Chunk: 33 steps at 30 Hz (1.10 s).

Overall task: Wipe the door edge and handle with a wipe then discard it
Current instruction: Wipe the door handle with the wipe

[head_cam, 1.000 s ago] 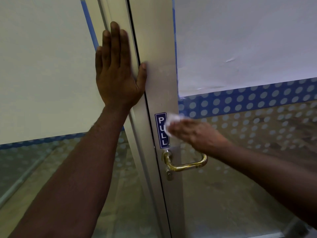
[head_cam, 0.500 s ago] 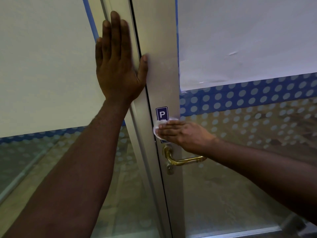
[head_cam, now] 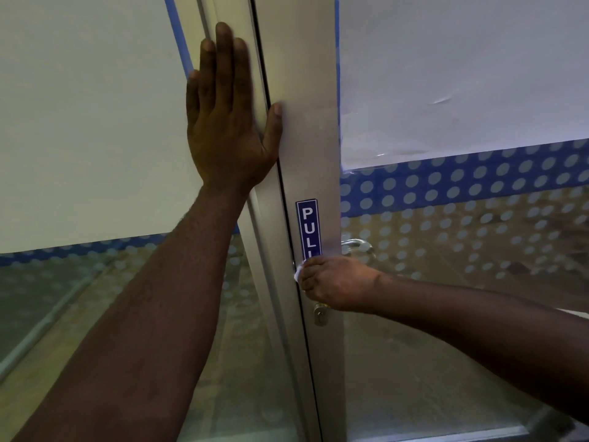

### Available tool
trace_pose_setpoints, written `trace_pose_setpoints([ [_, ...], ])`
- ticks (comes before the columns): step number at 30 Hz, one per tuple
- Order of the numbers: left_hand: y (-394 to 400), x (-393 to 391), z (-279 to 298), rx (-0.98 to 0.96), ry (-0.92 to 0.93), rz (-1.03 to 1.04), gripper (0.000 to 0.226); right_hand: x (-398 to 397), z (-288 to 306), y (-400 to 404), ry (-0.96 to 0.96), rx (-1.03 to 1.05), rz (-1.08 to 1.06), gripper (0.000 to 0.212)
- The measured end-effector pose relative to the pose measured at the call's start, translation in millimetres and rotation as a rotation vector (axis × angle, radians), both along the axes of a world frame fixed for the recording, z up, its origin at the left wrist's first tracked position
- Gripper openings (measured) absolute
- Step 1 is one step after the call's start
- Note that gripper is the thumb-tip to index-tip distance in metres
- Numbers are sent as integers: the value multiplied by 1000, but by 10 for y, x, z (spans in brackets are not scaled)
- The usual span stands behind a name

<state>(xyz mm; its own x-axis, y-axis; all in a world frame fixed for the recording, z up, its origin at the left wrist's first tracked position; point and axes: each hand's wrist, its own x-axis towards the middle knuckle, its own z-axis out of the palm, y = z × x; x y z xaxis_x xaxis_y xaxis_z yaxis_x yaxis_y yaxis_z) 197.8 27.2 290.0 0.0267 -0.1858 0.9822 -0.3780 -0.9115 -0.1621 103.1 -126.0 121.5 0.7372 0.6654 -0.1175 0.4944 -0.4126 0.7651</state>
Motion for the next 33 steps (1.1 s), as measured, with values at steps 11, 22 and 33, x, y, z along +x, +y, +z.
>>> trace_pose_setpoints([
  [11,-7,5,8,-6,-3,-10,69,11,125,66,108,156,-166,46],
  [22,-9,3,17,-8,-10,-14,69,-23,146,325,184,173,-375,52],
  [33,-10,6,8,-9,-10,-21,70,-119,41,304,207,466,-436,41],
])
